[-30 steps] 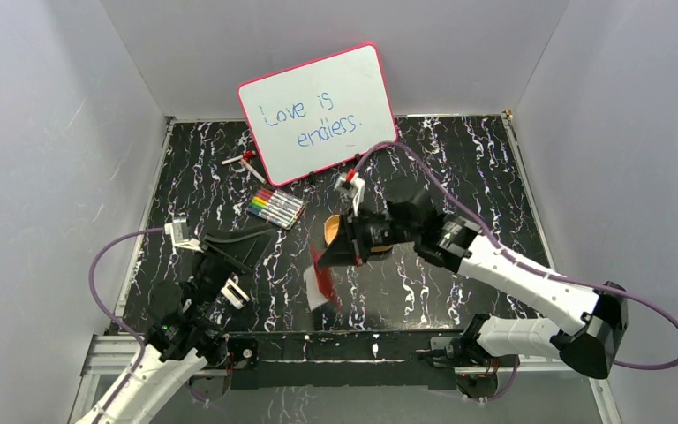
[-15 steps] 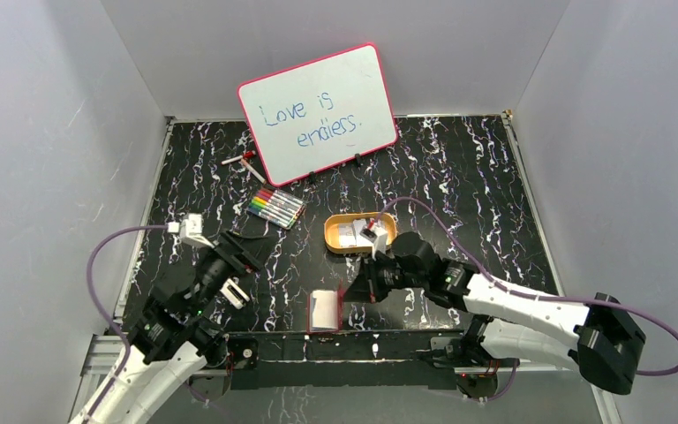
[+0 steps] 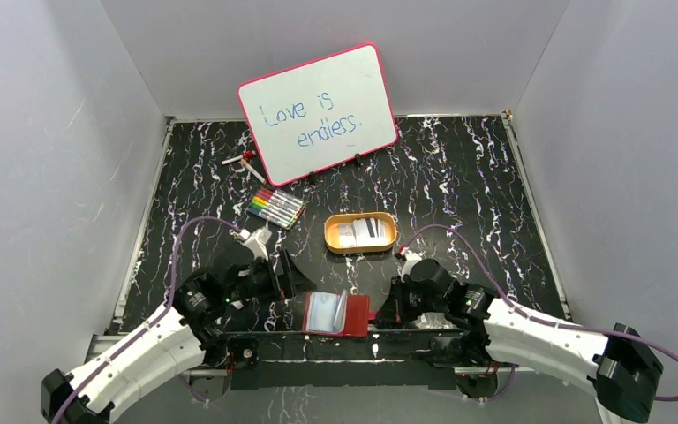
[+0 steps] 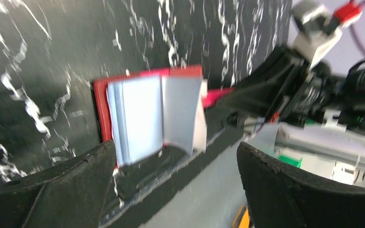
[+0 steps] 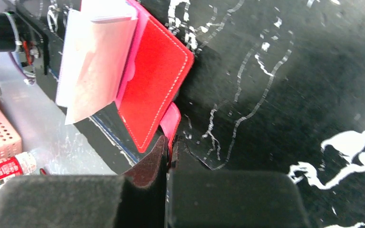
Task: Put the credit cards into the card holder
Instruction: Place the card holder at the center of the board.
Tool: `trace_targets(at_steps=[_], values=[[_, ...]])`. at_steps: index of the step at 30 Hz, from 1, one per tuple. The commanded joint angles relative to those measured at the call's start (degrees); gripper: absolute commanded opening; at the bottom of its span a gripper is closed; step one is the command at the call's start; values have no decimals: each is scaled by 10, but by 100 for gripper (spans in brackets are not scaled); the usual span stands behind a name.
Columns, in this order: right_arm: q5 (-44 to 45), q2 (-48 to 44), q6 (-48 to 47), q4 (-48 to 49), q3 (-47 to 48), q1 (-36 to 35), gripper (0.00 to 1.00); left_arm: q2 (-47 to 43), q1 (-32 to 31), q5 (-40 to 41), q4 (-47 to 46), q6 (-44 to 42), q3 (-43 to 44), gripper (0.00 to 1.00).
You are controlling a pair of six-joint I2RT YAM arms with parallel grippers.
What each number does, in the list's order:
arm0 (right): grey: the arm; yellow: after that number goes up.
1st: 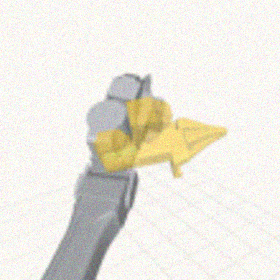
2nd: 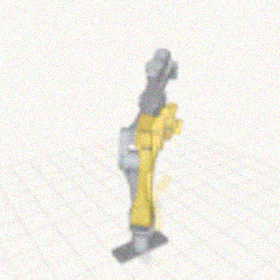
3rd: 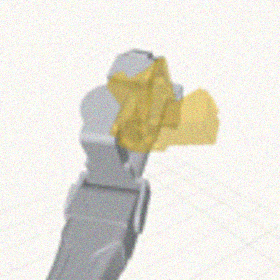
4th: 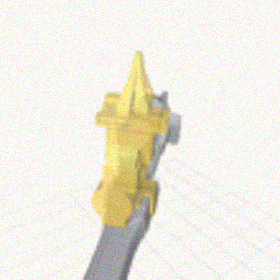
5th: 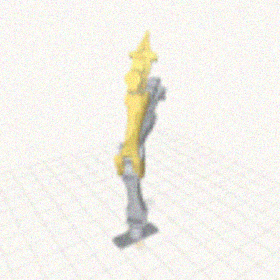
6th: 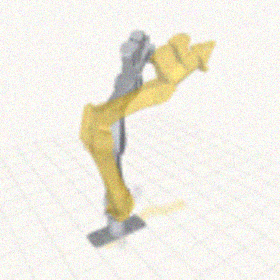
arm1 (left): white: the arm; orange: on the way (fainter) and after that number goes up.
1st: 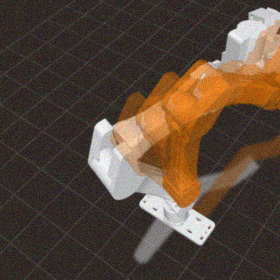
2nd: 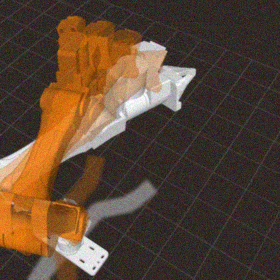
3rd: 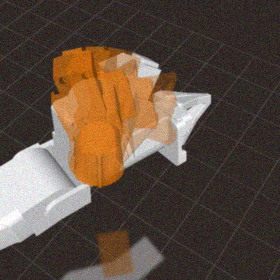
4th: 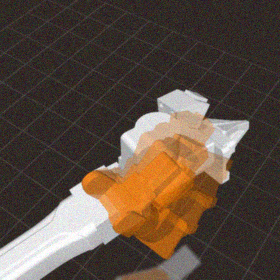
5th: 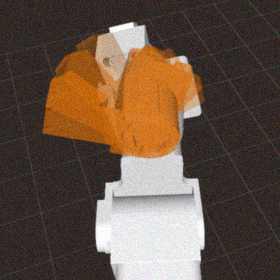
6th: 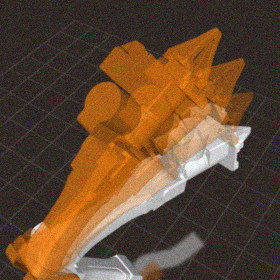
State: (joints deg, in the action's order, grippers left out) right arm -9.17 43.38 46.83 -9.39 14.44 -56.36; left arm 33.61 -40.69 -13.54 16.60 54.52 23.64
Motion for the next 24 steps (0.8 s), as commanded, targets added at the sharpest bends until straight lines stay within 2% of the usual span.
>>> trace_targets(at_steps=[1,4,9,12,15,21,24], values=[[30,-32,10,-38,-18,1,0,9,-77,-6,68,49,3,95],[22,-36,8,-46,-26,1,0,41,-145,33,86,81,1,95],[20,-43,7,-47,-27,0,0,160,-231,83,87,119,14,95],[16,-45,4,-43,-27,0,0,174,-236,96,76,127,10,95],[9,-47,2,-36,-27,1,0,179,-236,86,22,146,-23,94],[-7,-33,-2,-19,-32,1,0,201,-237,80,-92,169,-64,86],[-12,-28,-3,-13,-33,0,0,226,-236,71,-115,169,-66,82]])
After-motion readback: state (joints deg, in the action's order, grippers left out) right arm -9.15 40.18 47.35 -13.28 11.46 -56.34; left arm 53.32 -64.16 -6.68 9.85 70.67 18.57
